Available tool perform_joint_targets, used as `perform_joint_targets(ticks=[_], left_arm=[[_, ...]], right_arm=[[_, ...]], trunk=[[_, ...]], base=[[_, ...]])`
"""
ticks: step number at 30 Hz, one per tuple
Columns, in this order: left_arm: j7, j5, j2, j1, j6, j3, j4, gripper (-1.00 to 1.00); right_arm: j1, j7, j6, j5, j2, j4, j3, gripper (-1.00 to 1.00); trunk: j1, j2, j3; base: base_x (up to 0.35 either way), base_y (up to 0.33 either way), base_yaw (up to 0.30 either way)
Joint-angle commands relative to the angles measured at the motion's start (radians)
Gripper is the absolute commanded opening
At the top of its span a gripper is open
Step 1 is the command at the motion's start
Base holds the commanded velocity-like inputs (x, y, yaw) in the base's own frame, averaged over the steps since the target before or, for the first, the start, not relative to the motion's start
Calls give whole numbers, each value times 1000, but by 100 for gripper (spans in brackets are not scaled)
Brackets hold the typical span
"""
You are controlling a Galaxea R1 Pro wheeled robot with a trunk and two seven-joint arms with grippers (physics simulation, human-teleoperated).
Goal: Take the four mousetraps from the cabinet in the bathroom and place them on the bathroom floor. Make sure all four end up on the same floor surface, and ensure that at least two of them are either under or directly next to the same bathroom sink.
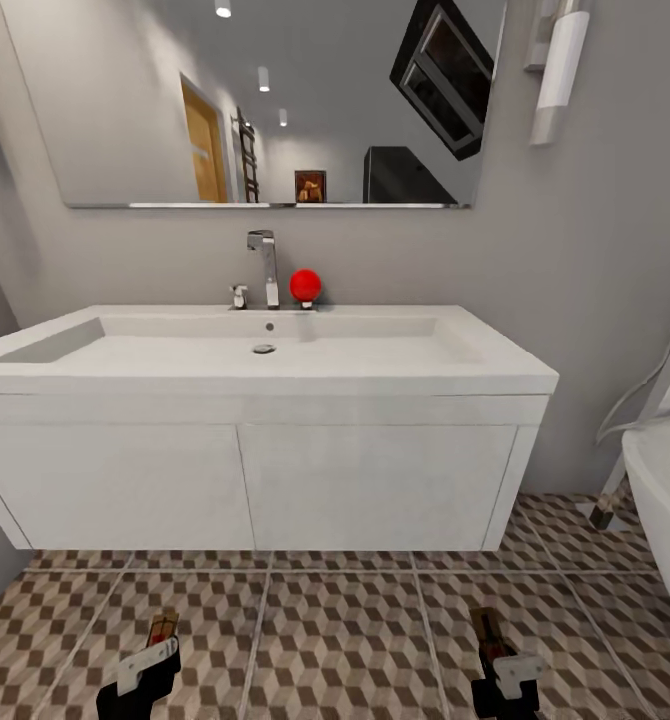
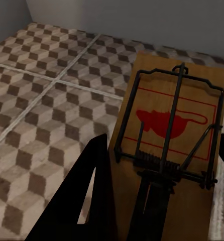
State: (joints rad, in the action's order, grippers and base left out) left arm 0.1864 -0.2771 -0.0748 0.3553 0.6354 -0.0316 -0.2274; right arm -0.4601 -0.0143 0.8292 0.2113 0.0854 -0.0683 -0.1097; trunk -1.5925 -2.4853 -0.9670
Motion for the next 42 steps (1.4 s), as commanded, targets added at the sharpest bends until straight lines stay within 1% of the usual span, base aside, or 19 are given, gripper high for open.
perform_joint_targets(ticks=[1, 2, 5, 14, 25, 33, 42], left_arm=[[4, -1, 0, 1, 2, -4, 0, -100], [4, -1, 0, 1, 1, -4, 0, -100], [5, -1, 0, 1, 0, -4, 0, -100], [5, -1, 0, 1, 0, -3, 0, -100], [5, -1, 0, 1, 1, -2, 0, -100], [5, -1, 0, 1, 1, -2, 0, -100], [5, -1, 0, 1, 1, -2, 0, -100]], right_arm=[[-2, 1, 5, 8, 0, -4, -8, -100], [-2, 1, 5, 8, 0, -4, -7, -100], [-2, 1, 5, 8, 0, -4, -8, -100], [-2, 1, 7, 8, 0, -4, -10, -100], [-2, 2, 8, 8, 0, -4, -8, -100], [-2, 2, 5, 8, 0, -4, -8, -100], [-2, 2, 5, 7, 0, -4, -8, -100]], trunk=[[-4, -8, -4], [-8, -15, -7], [-9, -15, -19], [-13, -17, -54], [-18, -20, -96], [-21, -22, -127], [-26, -24, -162]], base=[[0, 0, 0], [0, 0, 0], [95, 0, 0], [267, 61, 0], [14, 4, 0], [236, 0, 0], [20, 0, 0]])
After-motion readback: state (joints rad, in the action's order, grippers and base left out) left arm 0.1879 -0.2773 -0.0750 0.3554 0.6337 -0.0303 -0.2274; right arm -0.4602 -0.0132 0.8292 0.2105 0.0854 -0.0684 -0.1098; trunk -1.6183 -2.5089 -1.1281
